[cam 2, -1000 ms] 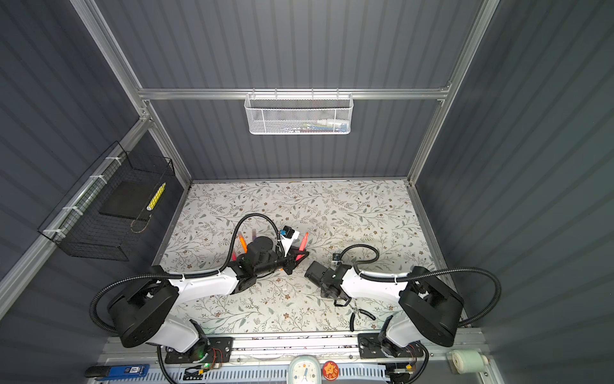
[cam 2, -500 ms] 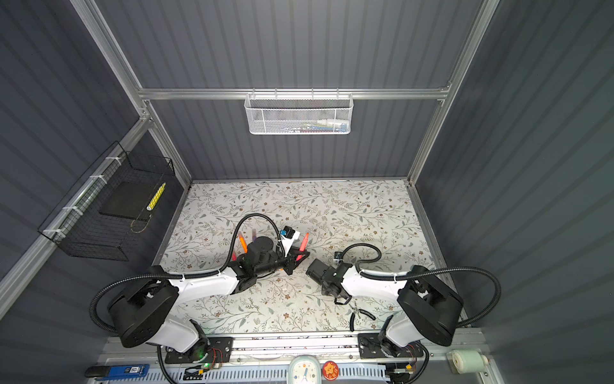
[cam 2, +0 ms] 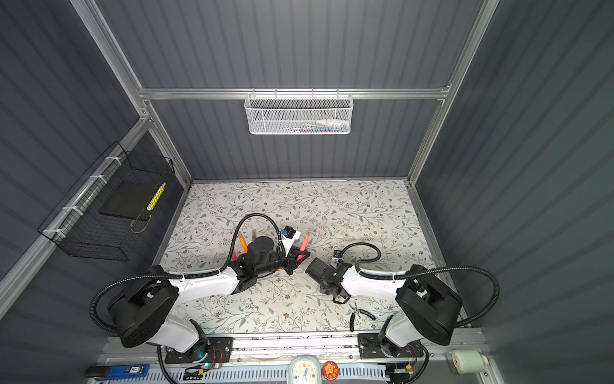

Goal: Insert the pens into the pen caps
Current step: 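Lift the pink cap with the right gripper toward the pink marker tip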

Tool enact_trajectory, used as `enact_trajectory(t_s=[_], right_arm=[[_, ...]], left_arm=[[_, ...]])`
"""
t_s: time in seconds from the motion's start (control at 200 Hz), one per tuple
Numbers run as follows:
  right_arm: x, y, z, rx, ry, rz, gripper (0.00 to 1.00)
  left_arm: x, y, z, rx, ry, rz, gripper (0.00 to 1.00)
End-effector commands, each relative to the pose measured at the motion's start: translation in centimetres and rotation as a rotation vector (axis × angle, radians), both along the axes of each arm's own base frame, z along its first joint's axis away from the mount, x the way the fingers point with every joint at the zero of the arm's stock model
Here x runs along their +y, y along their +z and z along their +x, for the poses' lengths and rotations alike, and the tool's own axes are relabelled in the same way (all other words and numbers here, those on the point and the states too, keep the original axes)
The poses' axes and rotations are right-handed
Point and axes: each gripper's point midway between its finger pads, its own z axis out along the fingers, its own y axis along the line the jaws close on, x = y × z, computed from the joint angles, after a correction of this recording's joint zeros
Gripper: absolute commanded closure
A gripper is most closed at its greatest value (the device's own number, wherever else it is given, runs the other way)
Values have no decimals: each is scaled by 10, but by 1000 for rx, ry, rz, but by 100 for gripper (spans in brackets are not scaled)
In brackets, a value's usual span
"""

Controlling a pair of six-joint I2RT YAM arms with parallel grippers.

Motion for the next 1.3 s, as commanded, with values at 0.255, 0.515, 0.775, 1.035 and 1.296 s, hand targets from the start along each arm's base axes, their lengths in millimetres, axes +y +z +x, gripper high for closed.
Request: enact_trajectory(t_s=[0.255, 0.515, 0.775, 1.035, 1.296], right_arm=[[-29, 1, -17, 8, -45, -29, 90], [-10, 73, -1, -254, -34, 306, 97], [-13, 143, 9, -526, -40, 575, 97], [-10, 199, 16, -706, -22, 763, 95], [-1, 215, 25, -680, -6, 821, 99]], left_arm=[[-8, 6, -1, -22, -31, -5, 100], [-11, 9, -5, -1, -47, -20, 100], [-15, 21, -5, 32, -41, -72, 100], [-30, 43, -37, 304, -112, -194, 100], [-35, 17, -99, 258, -89, 20, 100]])
